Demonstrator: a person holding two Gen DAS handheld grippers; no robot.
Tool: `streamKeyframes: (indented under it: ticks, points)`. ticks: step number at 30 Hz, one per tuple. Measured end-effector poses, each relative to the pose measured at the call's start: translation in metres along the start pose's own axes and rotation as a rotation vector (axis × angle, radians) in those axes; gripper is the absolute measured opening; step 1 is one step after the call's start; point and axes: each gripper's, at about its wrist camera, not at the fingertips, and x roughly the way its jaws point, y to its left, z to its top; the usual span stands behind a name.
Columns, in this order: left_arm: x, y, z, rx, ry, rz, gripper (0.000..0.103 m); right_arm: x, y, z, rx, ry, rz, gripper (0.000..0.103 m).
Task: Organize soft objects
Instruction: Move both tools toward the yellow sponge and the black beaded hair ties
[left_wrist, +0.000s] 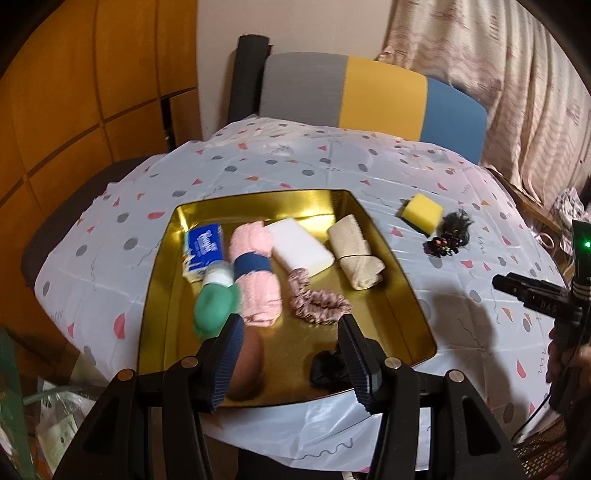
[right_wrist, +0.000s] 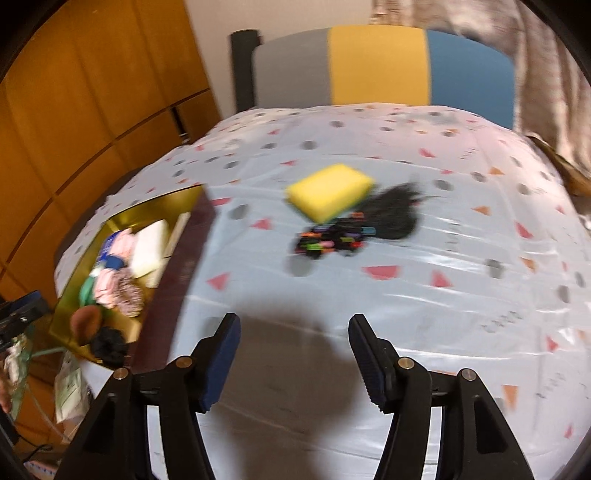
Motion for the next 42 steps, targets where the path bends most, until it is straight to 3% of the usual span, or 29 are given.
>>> streamKeyframes:
  ticks: [10,15,26,38,42]
  points:
    - [0.01,-0.047,0.014,0.109,0.008,-0.038,0.054,-0.013,-0.101,-0.014,0.146,-0.01,-0.164,0.067]
    - [0.018,-0.07,0.021,0.149,0.019,-0.066,0.054,-0.018,-0.143,-0.021,0.338,-0.027,-0.178,0.067]
    - [0.054,-0.128,0.067,0.187,0.093,-0.188,0.054,-0.026,-0.149,-0.017,0.409,-0.062,-0.156,0.073]
    - [0.141,-0.191,0.124,0.313,0.187,-0.089,0.054,-0.031,-0.147,-0.014,0.425,-0.078,-0.123,0.075]
    - [0.171,-0.211,0.134,0.394,0.216,-0.076,0.074,-0.032,-0.147,-0.014,0.43,-0.077,-0.111,0.075]
